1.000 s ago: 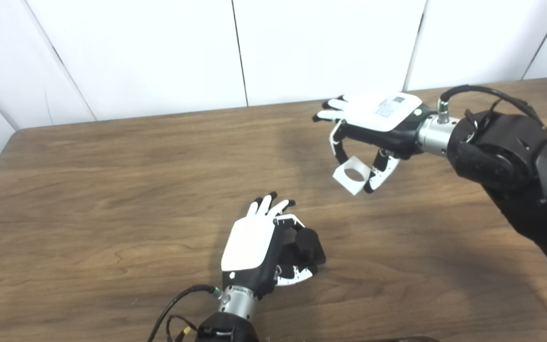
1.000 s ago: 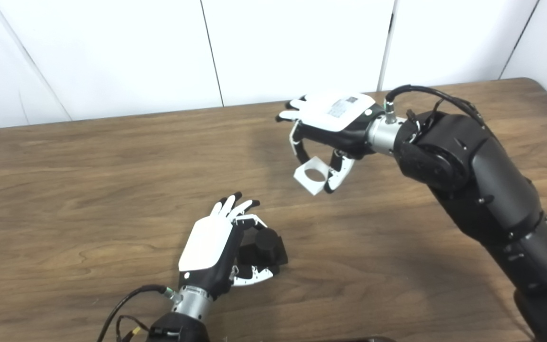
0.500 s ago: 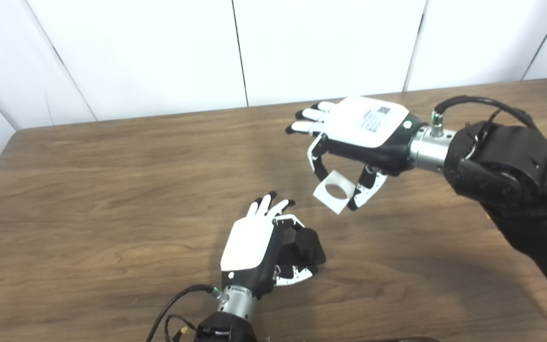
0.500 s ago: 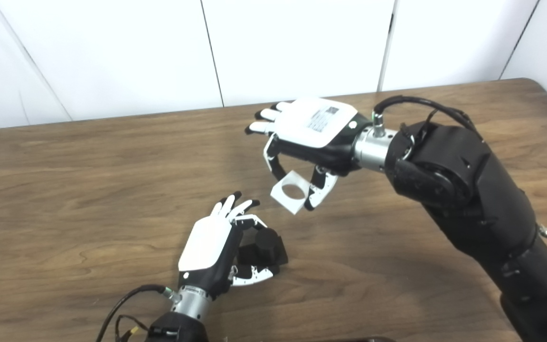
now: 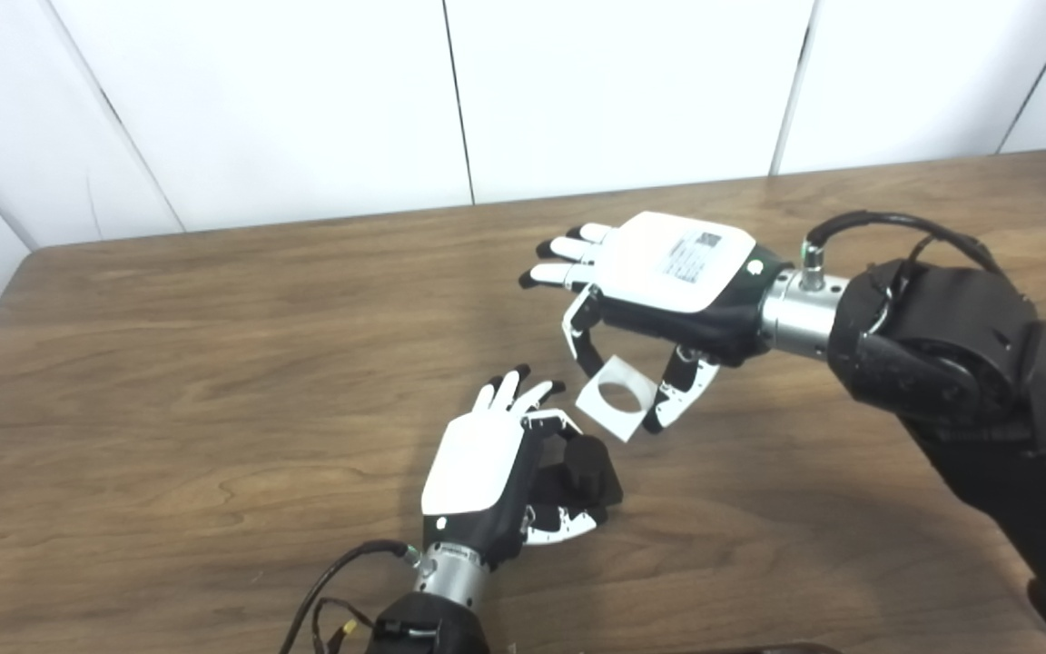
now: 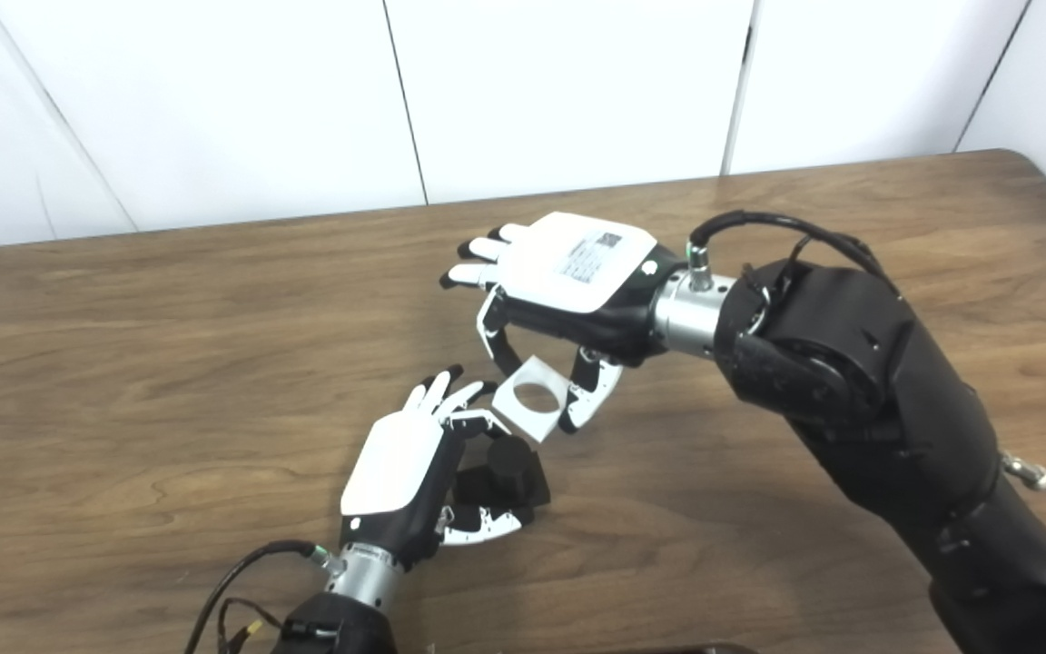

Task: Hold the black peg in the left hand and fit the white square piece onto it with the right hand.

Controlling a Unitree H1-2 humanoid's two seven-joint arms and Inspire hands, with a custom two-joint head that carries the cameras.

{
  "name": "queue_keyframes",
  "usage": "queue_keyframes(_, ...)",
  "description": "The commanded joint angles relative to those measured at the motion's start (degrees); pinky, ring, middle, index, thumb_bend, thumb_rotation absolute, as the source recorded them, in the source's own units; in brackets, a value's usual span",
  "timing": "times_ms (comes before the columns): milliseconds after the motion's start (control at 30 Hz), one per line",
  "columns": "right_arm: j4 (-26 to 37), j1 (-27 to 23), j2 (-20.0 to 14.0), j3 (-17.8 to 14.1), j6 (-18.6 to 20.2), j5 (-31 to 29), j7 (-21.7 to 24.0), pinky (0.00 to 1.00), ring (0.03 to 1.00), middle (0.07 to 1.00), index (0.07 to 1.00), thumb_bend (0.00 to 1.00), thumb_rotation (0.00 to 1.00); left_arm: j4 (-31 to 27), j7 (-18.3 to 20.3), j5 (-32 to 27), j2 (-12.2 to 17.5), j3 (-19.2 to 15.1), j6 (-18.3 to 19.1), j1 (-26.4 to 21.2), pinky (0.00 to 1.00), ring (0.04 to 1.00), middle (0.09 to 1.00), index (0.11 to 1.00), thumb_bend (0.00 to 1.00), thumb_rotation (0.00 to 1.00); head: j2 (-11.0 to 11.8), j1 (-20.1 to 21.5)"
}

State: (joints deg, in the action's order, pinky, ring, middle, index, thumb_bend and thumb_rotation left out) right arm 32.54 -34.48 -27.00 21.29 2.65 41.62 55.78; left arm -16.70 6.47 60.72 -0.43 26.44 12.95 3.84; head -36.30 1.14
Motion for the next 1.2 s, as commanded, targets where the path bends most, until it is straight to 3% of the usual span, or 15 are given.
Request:
queue_keyframes(0, 1.9, -1.6, 0.0, -0.4, 0.0, -0.1, -0.3, 1.0, 1.0, 0.96, 0.492, 0.52, 0.14, 0.2, 0.7, 1.3, 0.5, -0.4, 1.1, -0.4, 1.0, 1.0, 0.896, 0.486, 0.52, 0.08, 0.0, 0.1)
queue_keyframes(633, 0.1, 0.1, 0.9, 2.6, -2.0, 2.0, -0.1, 1.0, 1.0, 0.97, 0.493, 0.52, 0.15, -1.7, 2.3, 2.1, -0.4, 0.3, 2.2, -0.5, 1.0, 1.0, 0.895, 0.487, 0.52, 0.08, -0.4, -0.1)
queue_keyframes(1167, -1.9, 0.4, 1.4, 2.7, -4.6, 2.4, -1.4, 1.0, 1.0, 0.97, 0.493, 0.52, 0.15, -2.9, 2.7, 2.9, -1.4, 1.2, 2.3, 0.0, 1.0, 1.0, 0.892, 0.487, 0.52, 0.08, -0.4, -0.5)
